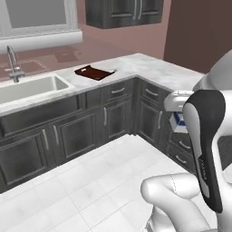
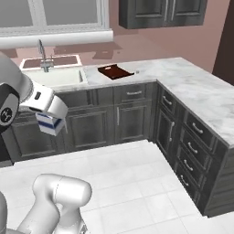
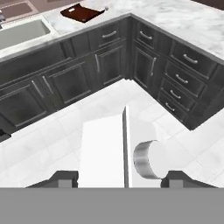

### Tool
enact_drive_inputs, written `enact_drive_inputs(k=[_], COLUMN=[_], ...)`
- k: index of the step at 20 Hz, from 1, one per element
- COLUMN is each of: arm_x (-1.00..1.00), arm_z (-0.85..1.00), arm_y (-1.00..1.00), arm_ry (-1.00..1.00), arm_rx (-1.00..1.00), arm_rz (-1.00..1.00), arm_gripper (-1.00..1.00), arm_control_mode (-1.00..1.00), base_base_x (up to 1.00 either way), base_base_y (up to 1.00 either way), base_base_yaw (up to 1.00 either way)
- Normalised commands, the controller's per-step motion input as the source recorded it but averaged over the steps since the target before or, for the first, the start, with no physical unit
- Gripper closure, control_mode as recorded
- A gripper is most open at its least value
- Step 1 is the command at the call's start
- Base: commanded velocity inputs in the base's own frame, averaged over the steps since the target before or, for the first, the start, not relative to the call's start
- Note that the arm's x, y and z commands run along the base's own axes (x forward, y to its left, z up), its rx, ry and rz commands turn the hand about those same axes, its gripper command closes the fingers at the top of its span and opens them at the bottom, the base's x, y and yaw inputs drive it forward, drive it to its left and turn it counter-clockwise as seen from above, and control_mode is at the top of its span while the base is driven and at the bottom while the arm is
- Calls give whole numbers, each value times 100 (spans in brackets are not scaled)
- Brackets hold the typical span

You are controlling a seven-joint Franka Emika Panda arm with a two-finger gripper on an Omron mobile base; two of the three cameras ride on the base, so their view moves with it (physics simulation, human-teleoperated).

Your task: Take out the milk from the fridge and place it on the tray on the counter. Then take the sugar cube near the tray and place it in the tray.

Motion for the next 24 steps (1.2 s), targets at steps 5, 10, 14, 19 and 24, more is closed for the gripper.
enact_drive_inputs(k=[5, 10, 14, 19, 24], arm_x=[0, 0, 0, 0, 0], arm_z=[0, 0, 0, 0, 0], arm_y=[0, 0, 0, 0, 0], arm_ry=[0, 0, 0, 0, 0], arm_rx=[0, 0, 0, 0, 0], arm_rz=[0, 0, 0, 0, 0], arm_gripper=[100, 100, 100, 100, 100], arm_control_mode=[100, 100, 100, 100, 100], base_base_x=[100, 100, 100, 100, 100], base_base_y=[-17, -28, -8, -5, -1], base_base_yaw=[2, 5, 3, 4, 6])
